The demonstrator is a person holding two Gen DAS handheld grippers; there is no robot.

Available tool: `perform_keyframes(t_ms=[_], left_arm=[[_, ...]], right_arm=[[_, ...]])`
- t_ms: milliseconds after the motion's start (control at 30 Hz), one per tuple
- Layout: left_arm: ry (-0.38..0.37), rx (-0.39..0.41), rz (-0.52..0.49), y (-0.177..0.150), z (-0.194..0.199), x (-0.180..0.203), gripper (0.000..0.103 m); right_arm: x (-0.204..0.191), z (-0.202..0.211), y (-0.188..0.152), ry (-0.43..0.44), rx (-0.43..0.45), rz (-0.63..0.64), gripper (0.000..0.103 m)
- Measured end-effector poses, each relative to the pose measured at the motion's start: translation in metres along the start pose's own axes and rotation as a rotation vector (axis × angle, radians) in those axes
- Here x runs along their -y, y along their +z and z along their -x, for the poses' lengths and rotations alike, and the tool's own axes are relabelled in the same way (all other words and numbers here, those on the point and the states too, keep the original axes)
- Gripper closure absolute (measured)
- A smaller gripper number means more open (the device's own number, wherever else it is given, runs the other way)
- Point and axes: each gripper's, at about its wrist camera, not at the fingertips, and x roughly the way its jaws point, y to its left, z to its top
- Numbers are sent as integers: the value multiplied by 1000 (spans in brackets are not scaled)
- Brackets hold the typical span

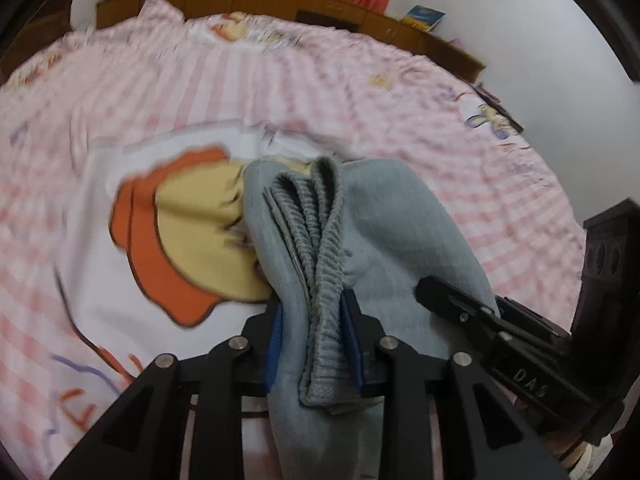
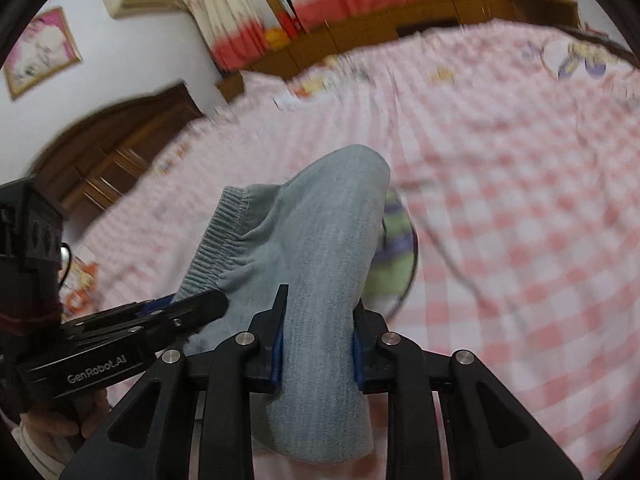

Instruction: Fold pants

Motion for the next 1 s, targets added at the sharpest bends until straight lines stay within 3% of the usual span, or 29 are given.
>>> perform_keyframes(t_ms=[100, 267, 433, 533, 633, 667, 733, 833, 1000], left_arm=[[1, 24, 19, -7, -4, -9, 55], [19, 24, 40, -3, 14, -6, 57], [52, 138, -48, 13, 56, 22, 57], [16, 187, -74, 26, 61, 36, 66], [2, 175, -93, 41, 40, 44, 78], [-6, 152, -89, 45, 27, 44, 82], [-4, 122, -83, 49, 11, 41, 85], [76, 94, -73, 51, -14, 30, 90], [96, 51, -48, 47, -40, 8, 95]], right_arm=[[8, -23, -16, -58, -22, 34, 68], [16, -19, -13, -21, -39, 29, 67], [6, 7, -2, -50, -9, 95, 67], [-2, 24, 5, -73, 62, 137, 67], [-7, 30, 16, -63, 120, 152, 68], [-8, 27, 19, -55, 122, 158, 77], [-10, 18, 23, -31, 102, 166, 92], [-10, -3, 21, -38, 57, 181, 92], [-1, -41, 12, -69, -20, 175, 92]])
